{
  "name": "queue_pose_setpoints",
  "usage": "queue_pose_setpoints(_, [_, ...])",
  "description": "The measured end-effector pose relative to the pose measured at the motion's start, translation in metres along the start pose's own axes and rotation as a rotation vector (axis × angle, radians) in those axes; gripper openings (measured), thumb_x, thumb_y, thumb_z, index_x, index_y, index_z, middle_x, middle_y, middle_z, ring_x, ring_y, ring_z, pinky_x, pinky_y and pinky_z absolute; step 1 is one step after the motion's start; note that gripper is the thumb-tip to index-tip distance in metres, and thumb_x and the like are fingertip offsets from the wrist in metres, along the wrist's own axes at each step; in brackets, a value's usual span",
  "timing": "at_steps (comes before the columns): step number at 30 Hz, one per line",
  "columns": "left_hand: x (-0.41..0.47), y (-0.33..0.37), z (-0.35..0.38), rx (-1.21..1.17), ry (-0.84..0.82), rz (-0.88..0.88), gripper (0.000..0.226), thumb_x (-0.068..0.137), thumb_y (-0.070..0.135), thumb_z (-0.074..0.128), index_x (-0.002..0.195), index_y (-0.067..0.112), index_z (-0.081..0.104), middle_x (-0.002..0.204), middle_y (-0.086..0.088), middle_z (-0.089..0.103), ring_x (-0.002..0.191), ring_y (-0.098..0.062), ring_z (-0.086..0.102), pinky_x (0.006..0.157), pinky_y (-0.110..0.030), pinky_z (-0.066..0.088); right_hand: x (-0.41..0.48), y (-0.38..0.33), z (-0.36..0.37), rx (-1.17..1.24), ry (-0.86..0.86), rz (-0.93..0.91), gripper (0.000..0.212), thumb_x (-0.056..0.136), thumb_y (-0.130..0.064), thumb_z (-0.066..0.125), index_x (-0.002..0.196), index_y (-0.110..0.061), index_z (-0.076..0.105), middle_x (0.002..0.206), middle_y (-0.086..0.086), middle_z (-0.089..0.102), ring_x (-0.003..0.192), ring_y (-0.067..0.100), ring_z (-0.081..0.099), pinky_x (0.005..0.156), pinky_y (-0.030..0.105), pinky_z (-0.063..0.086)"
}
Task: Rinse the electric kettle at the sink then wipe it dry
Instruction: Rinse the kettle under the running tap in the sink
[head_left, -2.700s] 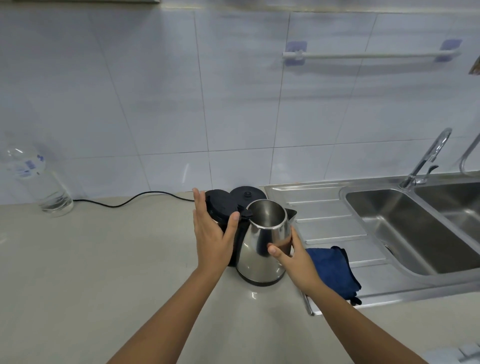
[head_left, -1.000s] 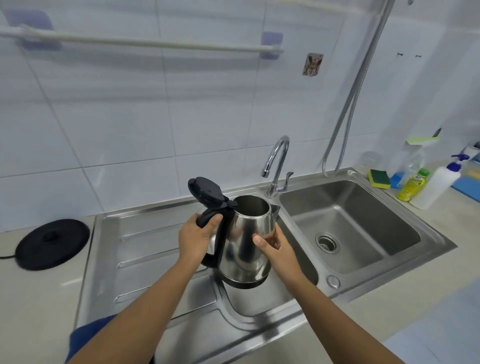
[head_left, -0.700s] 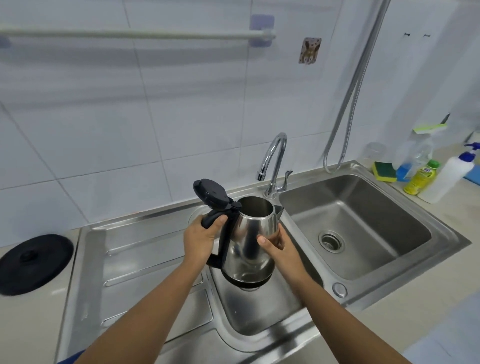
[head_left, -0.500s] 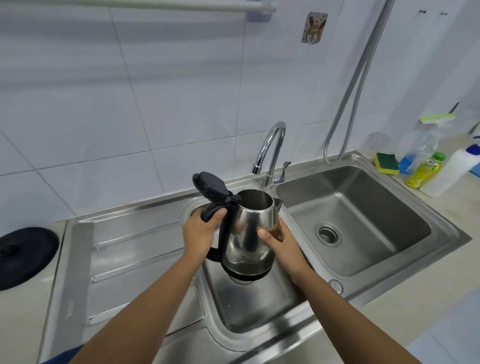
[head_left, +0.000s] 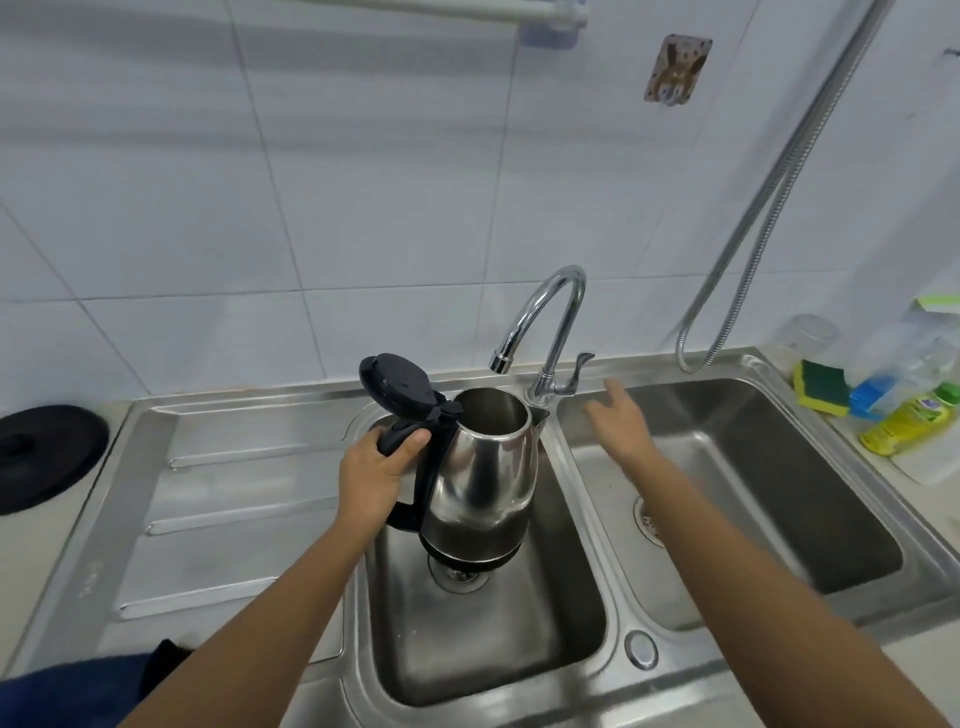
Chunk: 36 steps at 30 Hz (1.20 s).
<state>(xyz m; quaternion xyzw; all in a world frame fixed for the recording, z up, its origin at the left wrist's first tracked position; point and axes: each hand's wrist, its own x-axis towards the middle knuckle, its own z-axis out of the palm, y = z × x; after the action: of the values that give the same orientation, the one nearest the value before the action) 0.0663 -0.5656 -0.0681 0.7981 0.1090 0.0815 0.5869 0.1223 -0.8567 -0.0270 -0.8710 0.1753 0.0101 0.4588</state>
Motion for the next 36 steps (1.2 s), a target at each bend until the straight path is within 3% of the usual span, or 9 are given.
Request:
queue_pose_setpoints(4, [0.001,0.002,-0.003,0.004,0.007,-0.001,0.02,0.082,0.05,0.07,0.075,0.035,0.059,0.074,0.009,0.066,0.074,-0.015,0.064,0.063,-0.025,0.041,0.049,-0.014,0.012,-0.39,-0.013,-0.087,0.054,0.097,-0.022,0.056,0.146,-0.006,0.04,0.163,0.014,0.025,0.141,0.043,0.034,0.115,0.047,0.029])
queue_pose_setpoints(9, [0.006,0.004,-0.002,0.029,-0.032,0.02,0.013,0.082,0.046,0.071,0.08,0.038,0.06,0.082,0.012,0.069,0.079,-0.013,0.067,0.069,-0.028,0.047,0.073,-0.013,0.026,-0.625,-0.041,-0.154,0.072,0.099,-0.026,0.052,0.159,-0.009,0.015,0.169,0.009,0.006,0.149,0.038,0.019,0.12,0.049,0.021])
queue_pose_setpoints(13, [0.009,0.004,0.0,0.025,-0.038,0.027,0.014,0.079,0.048,0.071,0.081,0.04,0.061,0.084,0.014,0.069,0.081,-0.013,0.067,0.07,-0.026,0.047,0.075,-0.006,0.03,-0.657,0.039,-0.203,0.073,0.096,-0.026,0.055,0.158,-0.009,0.019,0.166,0.008,0.017,0.141,0.037,0.034,0.113,0.048,0.033])
queue_pose_setpoints(17, [0.011,0.001,-0.001,0.01,-0.032,0.022,0.011,0.085,0.039,0.071,0.081,0.04,0.061,0.081,0.016,0.069,0.08,-0.011,0.067,0.068,-0.024,0.045,0.068,0.006,0.033,-0.66,0.079,-0.233,0.074,0.092,-0.021,0.054,0.158,-0.012,0.02,0.166,0.004,0.019,0.142,0.032,0.034,0.116,0.049,0.028])
queue_pose_setpoints(30, [0.007,0.003,-0.002,-0.028,-0.019,0.025,0.012,0.085,0.036,0.072,0.078,0.036,0.063,0.075,0.013,0.068,0.075,-0.012,0.065,0.066,-0.024,0.043,0.051,0.02,0.032,-0.76,0.044,-0.232,0.073,0.098,-0.03,0.047,0.16,-0.017,0.011,0.169,0.0,0.01,0.152,0.027,0.018,0.122,0.052,0.014])
queue_pose_setpoints(33, [0.006,0.005,-0.003,-0.042,-0.02,0.019,0.016,0.08,0.047,0.073,0.078,0.034,0.063,0.077,0.009,0.069,0.077,-0.017,0.066,0.067,-0.027,0.045,0.049,0.022,0.034,-0.764,0.038,-0.222,0.071,0.101,-0.029,0.043,0.161,-0.019,0.007,0.169,-0.001,0.008,0.153,0.026,0.016,0.122,0.053,0.013])
queue_pose_setpoints(36, [0.006,0.007,-0.004,-0.058,-0.018,0.016,0.036,0.066,0.065,0.065,0.079,0.031,0.064,0.078,0.006,0.069,0.076,-0.017,0.066,0.067,-0.027,0.045,0.046,0.025,0.035,-0.76,0.033,-0.218,0.07,0.101,-0.028,0.041,0.161,-0.019,0.005,0.169,-0.001,0.005,0.153,0.025,0.014,0.122,0.053,0.011])
